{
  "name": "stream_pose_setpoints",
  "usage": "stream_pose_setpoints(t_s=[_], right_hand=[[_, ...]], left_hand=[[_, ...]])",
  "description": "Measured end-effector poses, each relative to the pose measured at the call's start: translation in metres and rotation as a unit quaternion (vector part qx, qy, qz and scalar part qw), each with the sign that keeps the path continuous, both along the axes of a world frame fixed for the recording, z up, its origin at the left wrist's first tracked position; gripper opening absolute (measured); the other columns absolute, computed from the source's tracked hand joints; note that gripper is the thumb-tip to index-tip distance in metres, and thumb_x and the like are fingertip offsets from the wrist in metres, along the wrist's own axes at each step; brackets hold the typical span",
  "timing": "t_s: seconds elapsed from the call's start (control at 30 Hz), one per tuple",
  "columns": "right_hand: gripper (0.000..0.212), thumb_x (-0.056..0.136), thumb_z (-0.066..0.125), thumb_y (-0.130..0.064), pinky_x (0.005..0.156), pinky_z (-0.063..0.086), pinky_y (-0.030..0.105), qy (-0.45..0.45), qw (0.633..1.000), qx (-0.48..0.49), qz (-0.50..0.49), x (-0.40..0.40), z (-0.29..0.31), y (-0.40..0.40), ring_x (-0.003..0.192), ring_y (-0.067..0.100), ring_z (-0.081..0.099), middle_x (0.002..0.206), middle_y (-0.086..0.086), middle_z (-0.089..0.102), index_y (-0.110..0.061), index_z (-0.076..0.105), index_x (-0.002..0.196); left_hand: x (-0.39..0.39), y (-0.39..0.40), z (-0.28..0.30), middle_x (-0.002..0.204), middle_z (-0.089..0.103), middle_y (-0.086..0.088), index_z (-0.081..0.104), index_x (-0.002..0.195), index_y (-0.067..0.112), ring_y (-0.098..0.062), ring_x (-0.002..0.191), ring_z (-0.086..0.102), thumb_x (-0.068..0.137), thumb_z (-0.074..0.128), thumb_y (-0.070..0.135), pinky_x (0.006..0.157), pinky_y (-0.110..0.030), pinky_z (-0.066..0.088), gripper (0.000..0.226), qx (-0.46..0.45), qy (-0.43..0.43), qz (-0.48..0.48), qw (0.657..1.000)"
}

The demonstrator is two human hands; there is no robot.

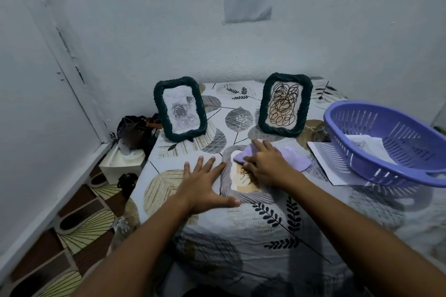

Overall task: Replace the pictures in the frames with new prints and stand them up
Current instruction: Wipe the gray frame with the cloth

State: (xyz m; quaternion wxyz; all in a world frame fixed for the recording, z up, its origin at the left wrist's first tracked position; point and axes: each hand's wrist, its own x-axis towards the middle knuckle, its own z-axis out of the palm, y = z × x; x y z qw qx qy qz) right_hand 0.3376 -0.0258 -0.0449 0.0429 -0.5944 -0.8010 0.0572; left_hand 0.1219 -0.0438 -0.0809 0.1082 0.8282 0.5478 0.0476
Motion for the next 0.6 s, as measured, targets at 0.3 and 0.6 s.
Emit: stream_pose_setpoints(t_s=[0.3, 0.6], right_hand=[[0.041, 0.099, 0.035, -0.049, 0.117, 0.01, 0.053, -0.04, 0.999, 0.017, -0.004, 0.034, 0.004, -0.003, 0.147, 0.035, 0.002, 0.161, 0.003, 0.01, -0.034, 0.059, 0.128], [0.042, 0.099, 0.038, -0.045, 0.117, 0.009, 0.057, -0.02, 1.0, -0.004, 0.011, -0.004, 0.002, 0.02, 0.146, 0.039, 0.001, 0.161, 0.009, 0.006, -0.026, 0.058, 0.13]], left_hand=[[0.001, -0.002, 0.002, 0.162, -0.003, 0.002, 0.003, 0.152, 0.039, -0.022, 0.148, -0.012, 0.047, 0.034, 0.099, 0.115, -0.057, -0.012, 0.125, -0.005, -0.001, 0.005, 1.0], [0.001, -0.001, 0.001, 0.163, -0.001, 0.002, 0.005, 0.152, 0.039, -0.022, 0.148, -0.011, 0.048, 0.038, 0.098, 0.115, -0.057, -0.012, 0.124, -0.001, -0.003, 0.008, 1.0]])
